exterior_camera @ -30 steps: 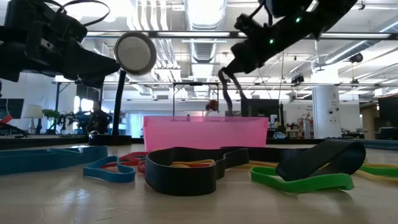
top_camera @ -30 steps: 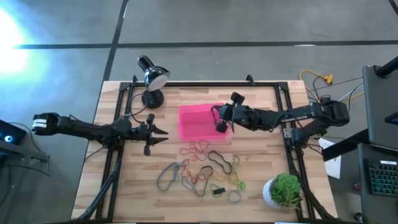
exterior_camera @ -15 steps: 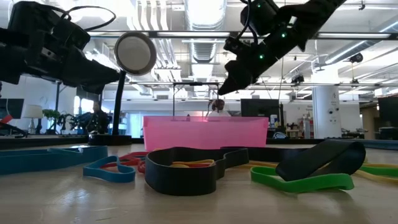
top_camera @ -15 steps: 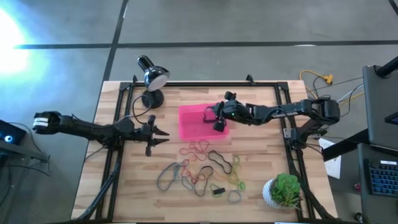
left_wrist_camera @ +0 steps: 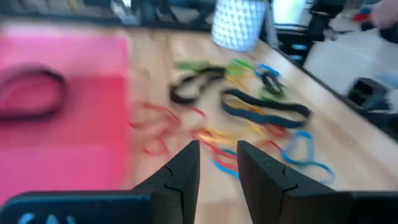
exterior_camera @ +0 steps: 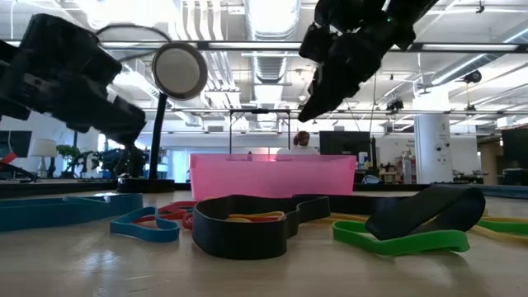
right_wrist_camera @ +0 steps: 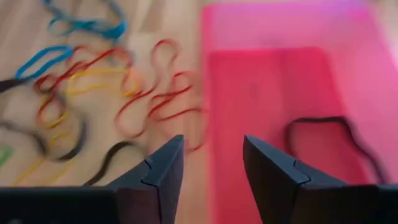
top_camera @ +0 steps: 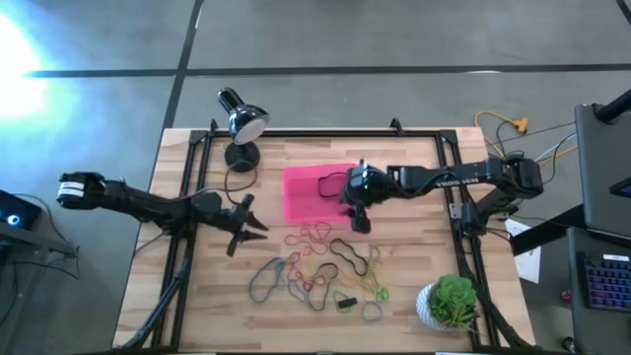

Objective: Pick and place rubber bands into bin
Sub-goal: Put the blue rubber band into the red bin

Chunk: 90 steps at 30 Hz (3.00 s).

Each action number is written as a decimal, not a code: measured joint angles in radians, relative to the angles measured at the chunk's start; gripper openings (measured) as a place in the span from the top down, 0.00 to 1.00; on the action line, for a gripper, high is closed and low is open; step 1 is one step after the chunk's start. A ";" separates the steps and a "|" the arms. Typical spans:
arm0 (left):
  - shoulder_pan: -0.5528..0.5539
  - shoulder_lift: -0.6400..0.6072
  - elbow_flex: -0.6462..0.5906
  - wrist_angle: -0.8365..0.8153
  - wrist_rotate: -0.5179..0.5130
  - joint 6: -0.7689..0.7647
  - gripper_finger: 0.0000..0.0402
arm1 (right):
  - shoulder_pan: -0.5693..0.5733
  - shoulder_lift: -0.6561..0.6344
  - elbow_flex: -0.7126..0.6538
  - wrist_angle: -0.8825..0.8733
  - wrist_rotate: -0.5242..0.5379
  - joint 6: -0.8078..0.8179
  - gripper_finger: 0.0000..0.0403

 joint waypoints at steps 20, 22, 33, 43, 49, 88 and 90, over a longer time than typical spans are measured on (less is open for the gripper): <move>-0.302 0.446 0.332 -0.279 -0.159 -0.169 0.77 | 0.269 -0.014 -0.047 -0.092 0.030 0.119 0.73; -0.326 0.477 0.377 -0.370 -0.210 -0.169 0.77 | 0.285 -0.014 -0.048 -0.105 0.064 0.125 0.74; -0.372 0.540 0.458 -0.470 -0.372 -0.168 0.77 | 0.335 -0.019 -0.048 -0.111 0.122 0.142 0.80; -0.396 0.410 0.454 -0.553 -0.429 -0.115 0.77 | 0.344 -0.019 -0.048 -0.106 0.122 0.151 0.83; -0.396 0.466 0.450 -0.579 -0.442 -0.116 0.77 | 0.346 -0.019 -0.048 -0.102 0.125 0.155 0.83; -0.293 0.334 0.582 -0.123 -0.964 0.481 1.00 | 0.346 -0.019 -0.051 -0.089 0.236 0.152 0.83; -0.264 0.334 0.582 -0.086 -0.991 0.511 1.00 | 0.346 -0.019 -0.053 -0.090 0.241 0.154 0.83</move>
